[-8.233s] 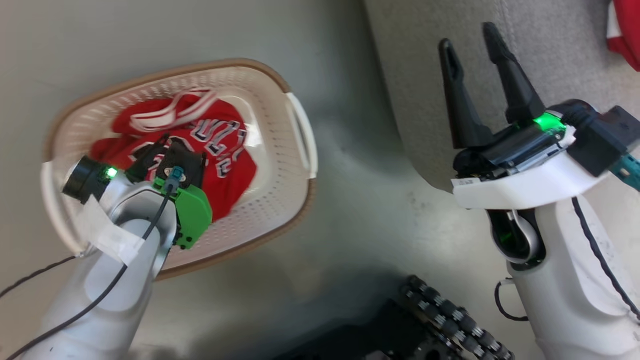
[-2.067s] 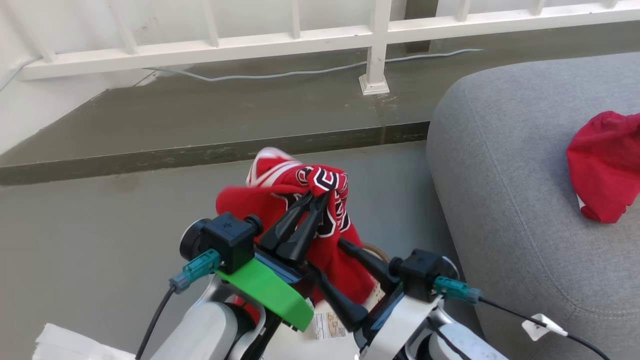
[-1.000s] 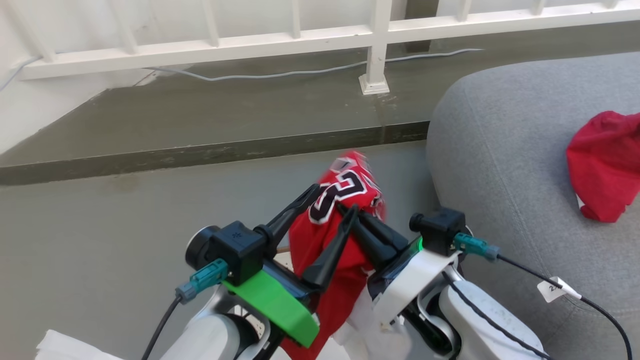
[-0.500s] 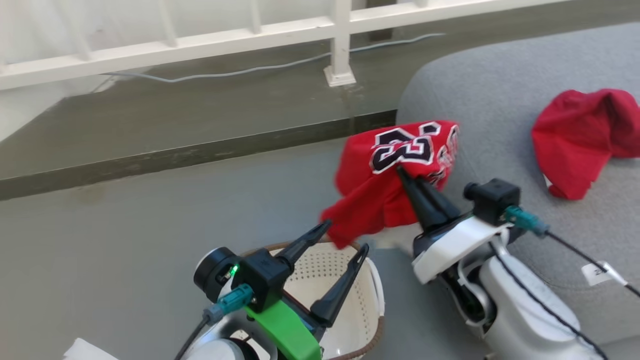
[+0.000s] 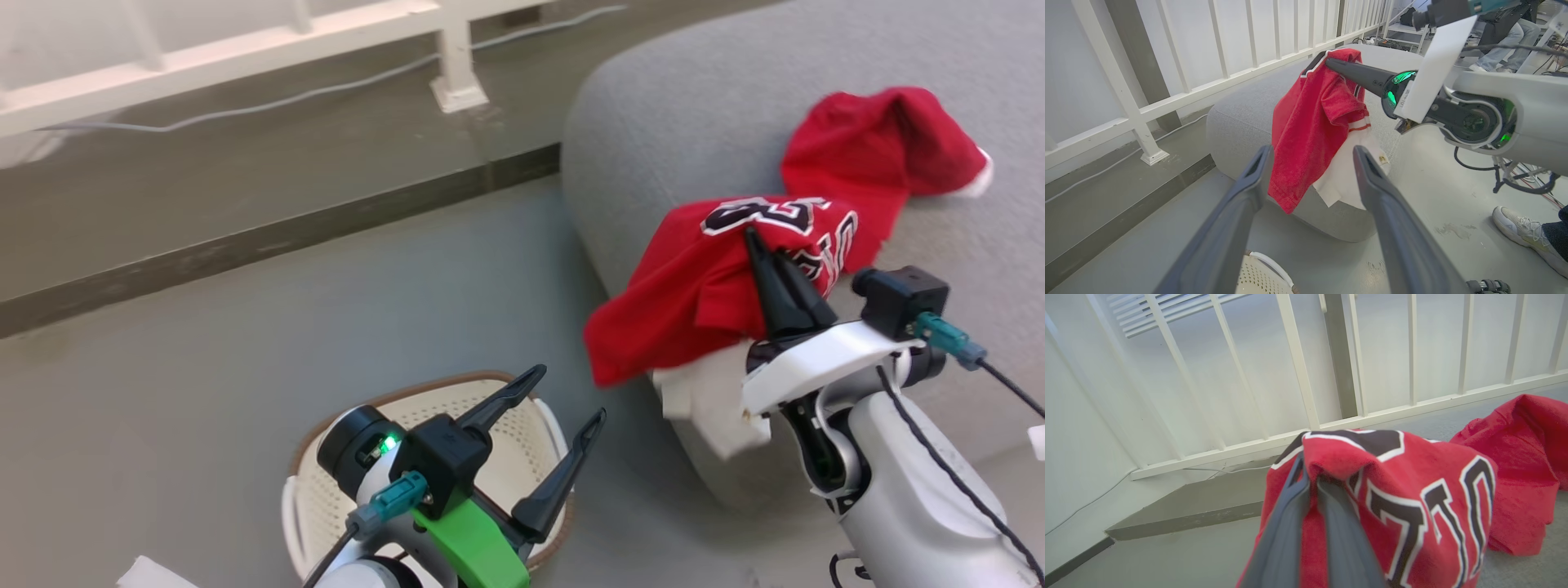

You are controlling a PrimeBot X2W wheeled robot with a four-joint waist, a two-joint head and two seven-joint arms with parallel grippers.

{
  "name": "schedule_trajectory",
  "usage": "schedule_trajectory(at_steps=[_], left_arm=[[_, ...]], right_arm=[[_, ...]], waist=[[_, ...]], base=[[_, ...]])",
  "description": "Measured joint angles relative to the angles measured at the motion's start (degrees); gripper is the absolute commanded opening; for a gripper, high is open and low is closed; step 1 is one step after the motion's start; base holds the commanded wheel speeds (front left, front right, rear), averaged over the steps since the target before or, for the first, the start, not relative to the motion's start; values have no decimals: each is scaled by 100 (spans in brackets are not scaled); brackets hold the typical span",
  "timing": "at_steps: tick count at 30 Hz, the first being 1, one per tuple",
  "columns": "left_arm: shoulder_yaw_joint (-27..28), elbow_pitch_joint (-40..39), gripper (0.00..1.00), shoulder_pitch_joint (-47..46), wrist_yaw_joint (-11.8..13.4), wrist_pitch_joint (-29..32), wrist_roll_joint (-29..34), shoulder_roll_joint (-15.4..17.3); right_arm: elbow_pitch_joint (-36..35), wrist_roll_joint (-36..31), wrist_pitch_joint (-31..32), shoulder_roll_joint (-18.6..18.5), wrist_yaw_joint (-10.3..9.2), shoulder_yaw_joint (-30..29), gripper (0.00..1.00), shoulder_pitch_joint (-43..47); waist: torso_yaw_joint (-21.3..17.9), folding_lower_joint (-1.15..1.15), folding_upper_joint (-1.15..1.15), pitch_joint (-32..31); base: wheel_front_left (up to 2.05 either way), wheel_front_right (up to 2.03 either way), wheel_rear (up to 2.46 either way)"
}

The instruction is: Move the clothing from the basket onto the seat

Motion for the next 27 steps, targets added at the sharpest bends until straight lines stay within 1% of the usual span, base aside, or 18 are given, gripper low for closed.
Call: schedule_trajectory(at_steps=[3,8,10,14,17,27], left_arm=[[0,-20,100,-3,1,52,30,4],[-2,-40,100,-13,4,153,60,14],[-4,-47,100,-21,5,198,73,16],[-18,-60,100,-83,5,253,114,32],[-22,-85,100,-214,5,309,143,68],[-74,-145,100,-491,-15,454,164,97]], right_arm=[[-1,56,-7,-12,-45,-119,0,0],[-9,99,-29,-16,-52,-334,0,-1],[-20,126,-52,-20,-100,-448,0,-9],[-33,169,-52,-41,-102,-662,0,-126],[-109,169,-59,-91,-102,-849,0,-365],[-269,119,-68,-498,-101,-1505,0,-1560]], waist=[[-185,0,0,90],[-475,0,0,259],[-575,0,0,337],[-730,0,0,514],[-822,0,0,646],[-968,0,0,1049]], base=[[0,0,0],[0,0,0],[0,0,0],[0,0,0],[0,0,0],[0,0,0]])
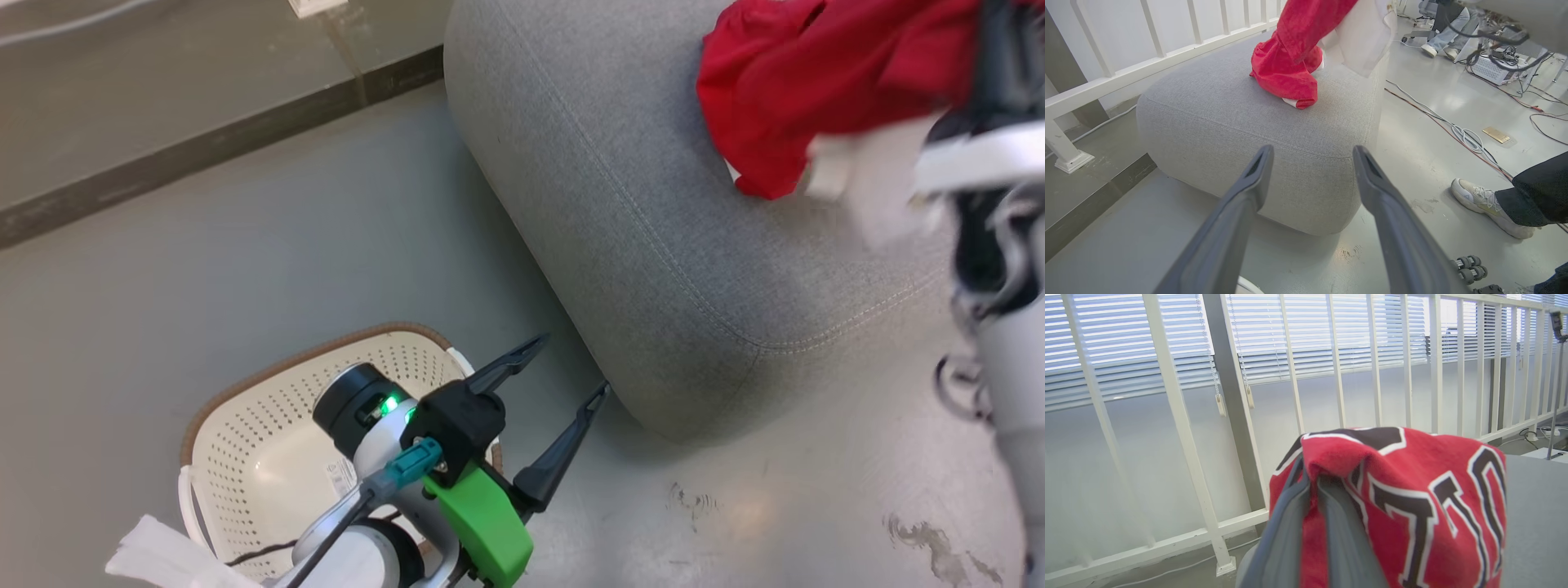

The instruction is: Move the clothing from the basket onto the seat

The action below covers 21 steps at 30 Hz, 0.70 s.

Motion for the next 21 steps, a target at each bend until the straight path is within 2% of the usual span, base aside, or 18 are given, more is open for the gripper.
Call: schedule_trajectory(at_steps=[8,14,21], left_arm=[[-142,-31,100,-159,-87,127,19,-26],[-182,-77,100,-398,-94,178,182,-123],[-274,-101,100,-580,-137,303,270,-122]], right_arm=[[198,-7,-10,-421,0,-434,0,-1054],[613,-21,-25,-793,5,-580,0,-1617],[1154,36,19,-937,65,-615,0,-2022]], waist=[[91,0,0,249],[247,0,0,466],[433,0,0,802]], base=[[0,0,0],[0,0,0],[0,0,0]])
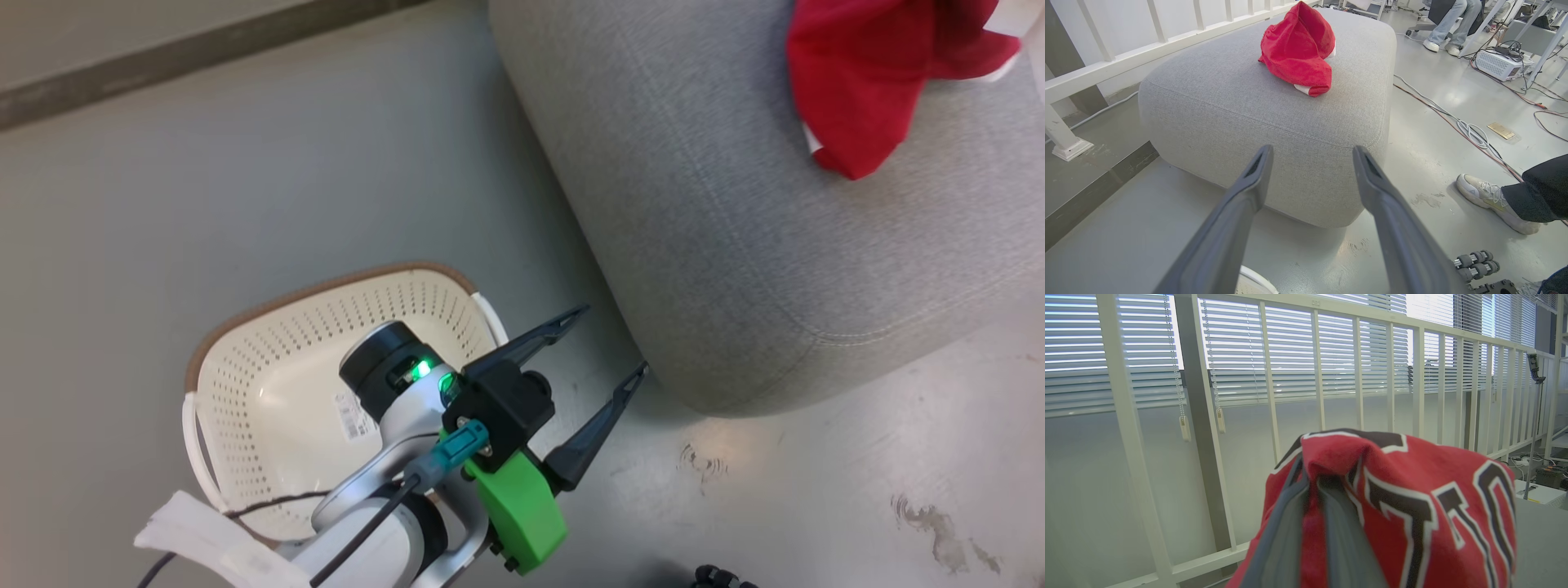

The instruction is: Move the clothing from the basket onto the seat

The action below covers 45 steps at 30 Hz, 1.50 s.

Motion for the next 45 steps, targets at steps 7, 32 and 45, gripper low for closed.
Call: schedule_trajectory(at_steps=[7,32,45], left_arm=[[-32,-19,100,-221,-52,76,42,1],[-52,252,100,-392,-132,-19,25,15],[-47,448,100,-392,-148,-265,-29,13]], right_arm=[[698,51,11,9,100,8,0,-102],[2619,343,501,393,365,211,100,-291],[3134,225,402,604,530,500,100,-265]], waist=[[155,0,0,382],[459,0,0,815],[392,0,0,470]], base=[[0,0,0],[0,0,0],[0,0,0]])
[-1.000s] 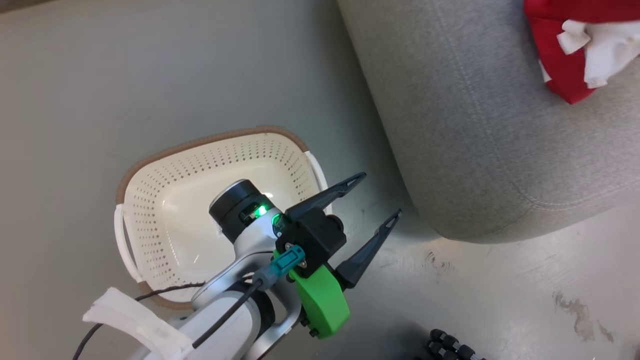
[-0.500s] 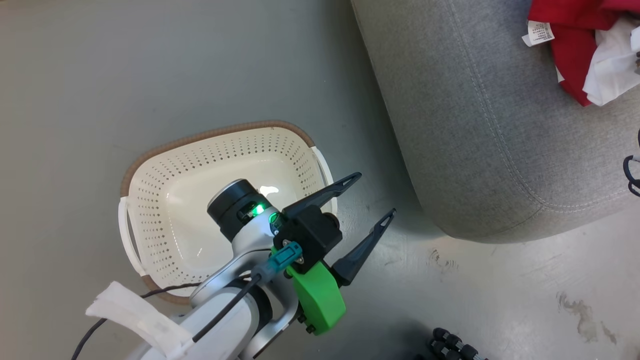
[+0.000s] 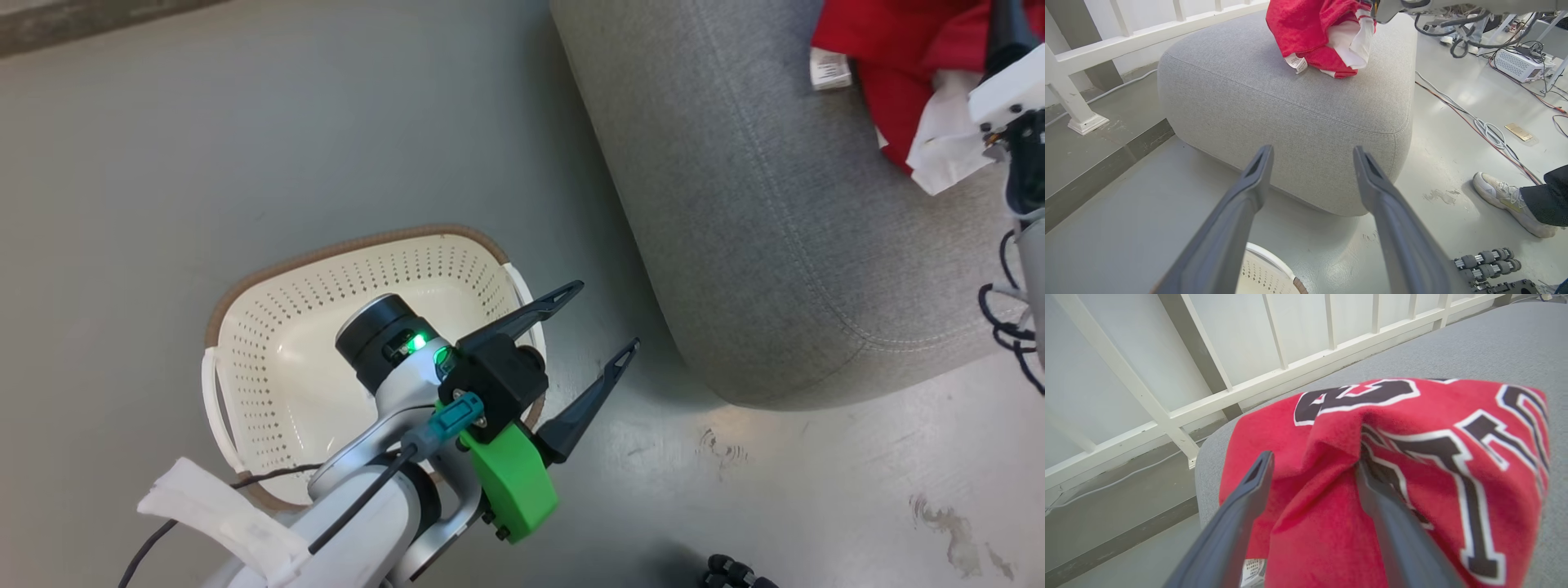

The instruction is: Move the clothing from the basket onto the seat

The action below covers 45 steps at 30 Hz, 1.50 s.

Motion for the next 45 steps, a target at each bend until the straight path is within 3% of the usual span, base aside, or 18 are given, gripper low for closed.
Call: schedule_trajectory(at_steps=[16,26,34,45], left_arm=[[167,299,100,105,51,-356,-102,-15],[645,515,100,528,492,-713,-337,-52],[1291,572,100,837,1093,-1083,-346,-53],[1961,750,100,1424,1229,-1440,-353,-36]], right_arm=[[-4,-193,-339,179,175,310,100,586],[-694,-378,-422,207,193,514,100,989],[-1545,-611,-428,398,227,695,100,1454],[-2263,-895,-428,553,225,817,100,2479]], waist=[[-87,0,0,-571],[57,-1,0,-1031],[342,-1,0,-1344],[799,-1,0,-1785]], base=[[0,0,0],[0,0,0],[0,0,0],[0,0,0]])
